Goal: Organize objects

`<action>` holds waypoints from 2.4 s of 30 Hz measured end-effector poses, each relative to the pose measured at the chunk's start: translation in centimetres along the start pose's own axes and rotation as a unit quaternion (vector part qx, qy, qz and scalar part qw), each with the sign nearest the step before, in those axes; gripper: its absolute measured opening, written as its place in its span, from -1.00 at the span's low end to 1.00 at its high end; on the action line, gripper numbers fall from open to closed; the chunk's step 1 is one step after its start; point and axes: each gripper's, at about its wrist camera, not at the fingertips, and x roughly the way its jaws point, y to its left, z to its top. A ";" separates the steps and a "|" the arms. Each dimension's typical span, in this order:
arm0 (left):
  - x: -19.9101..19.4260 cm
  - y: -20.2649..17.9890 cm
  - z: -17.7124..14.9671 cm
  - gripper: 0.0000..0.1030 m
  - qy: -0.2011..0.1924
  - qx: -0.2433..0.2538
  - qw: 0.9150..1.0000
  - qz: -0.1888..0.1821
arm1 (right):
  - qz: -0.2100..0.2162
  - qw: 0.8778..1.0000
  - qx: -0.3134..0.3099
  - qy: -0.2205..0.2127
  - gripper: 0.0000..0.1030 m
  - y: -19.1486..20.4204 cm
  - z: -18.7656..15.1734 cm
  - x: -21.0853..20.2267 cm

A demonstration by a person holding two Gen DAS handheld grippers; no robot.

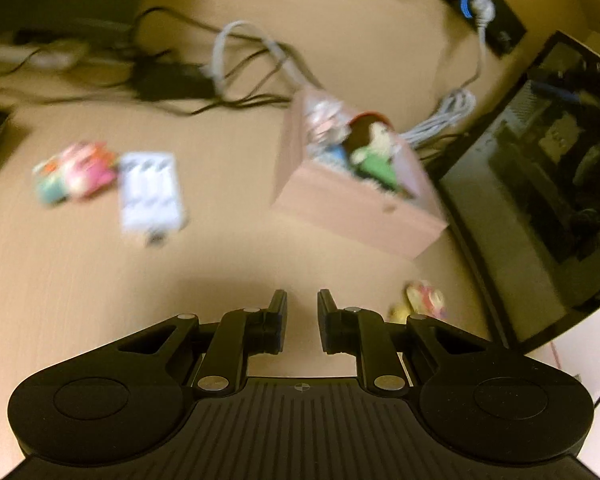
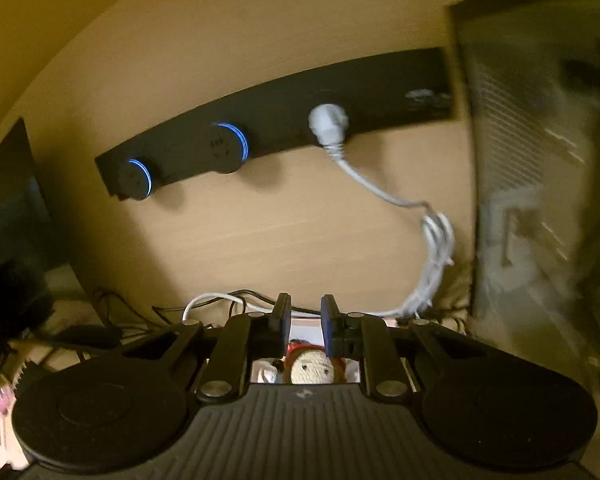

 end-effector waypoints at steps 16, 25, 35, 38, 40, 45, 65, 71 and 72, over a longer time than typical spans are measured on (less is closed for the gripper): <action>-0.6 -1.3 -1.5 -0.66 0.060 0.040 0.996 0.056 | -0.066 0.973 -0.046 0.214 0.32 -0.8 -20.0 3.0; -0.8 -2.4 -1.9 -0.66 0.074 0.071 0.991 0.082 | -0.080 0.967 -0.063 0.233 0.34 -0.5 -22.5 4.2; -2.0 -2.1 -2.4 -0.66 0.069 0.062 0.992 0.084 | -0.065 0.976 -0.084 0.191 0.38 1.2 -22.5 6.4; -2.2 -1.7 -2.6 -0.66 0.071 0.054 0.992 0.084 | -0.034 0.974 -0.111 0.194 0.38 3.0 -23.0 6.6; -2.3 -1.4 -2.6 -0.66 0.071 0.051 0.993 0.085 | -0.002 0.969 -0.143 0.202 0.38 4.3 -23.6 6.1; -2.7 -0.4 -2.6 -0.66 0.068 0.034 0.993 0.090 | 0.002 0.963 -0.172 0.209 0.36 4.4 -24.4 4.5; -1.7 0.0 -3.1 -0.66 0.090 0.020 0.992 0.086 | -0.038 0.972 -0.129 0.194 0.20 4.0 -22.1 6.2; -1.5 1.0 -2.9 -0.66 0.088 -0.006 0.992 0.088 | -0.006 0.980 -0.120 0.159 0.20 3.8 -16.6 0.1; -1.4 1.1 -2.9 -0.66 0.087 -0.010 0.992 0.086 | -0.009 0.983 -0.121 0.138 0.20 3.9 -14.8 -0.6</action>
